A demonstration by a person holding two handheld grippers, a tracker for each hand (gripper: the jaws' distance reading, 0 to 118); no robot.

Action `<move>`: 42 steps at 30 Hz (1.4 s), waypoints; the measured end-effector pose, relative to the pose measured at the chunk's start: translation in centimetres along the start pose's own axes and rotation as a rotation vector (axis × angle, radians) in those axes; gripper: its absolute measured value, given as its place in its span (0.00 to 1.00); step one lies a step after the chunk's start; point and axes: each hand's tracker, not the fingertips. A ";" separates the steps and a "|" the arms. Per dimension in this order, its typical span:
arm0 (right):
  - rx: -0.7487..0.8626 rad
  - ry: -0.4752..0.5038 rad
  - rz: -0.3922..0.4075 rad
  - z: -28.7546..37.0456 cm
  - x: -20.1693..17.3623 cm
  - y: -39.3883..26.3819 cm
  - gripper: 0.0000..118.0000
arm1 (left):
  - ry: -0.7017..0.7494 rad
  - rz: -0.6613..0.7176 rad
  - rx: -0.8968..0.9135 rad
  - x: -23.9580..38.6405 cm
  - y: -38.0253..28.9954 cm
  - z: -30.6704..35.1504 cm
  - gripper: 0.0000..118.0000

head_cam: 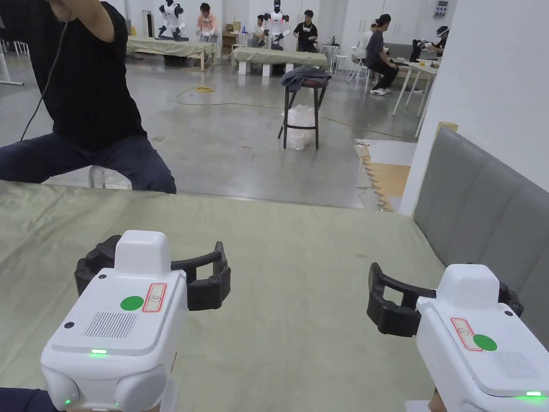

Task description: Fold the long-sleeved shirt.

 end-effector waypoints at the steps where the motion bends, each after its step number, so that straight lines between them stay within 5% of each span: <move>1: 0.003 -0.004 0.003 0.0 0.0 0.0 1.00 | -0.005 0.001 -0.003 -0.1 -0.1 0.2 0.94; 42: 0.037 -0.045 0.009 -1.0 1.4 0.0 1.00 | -0.028 0.031 0.015 -0.4 0.6 -1.7 0.94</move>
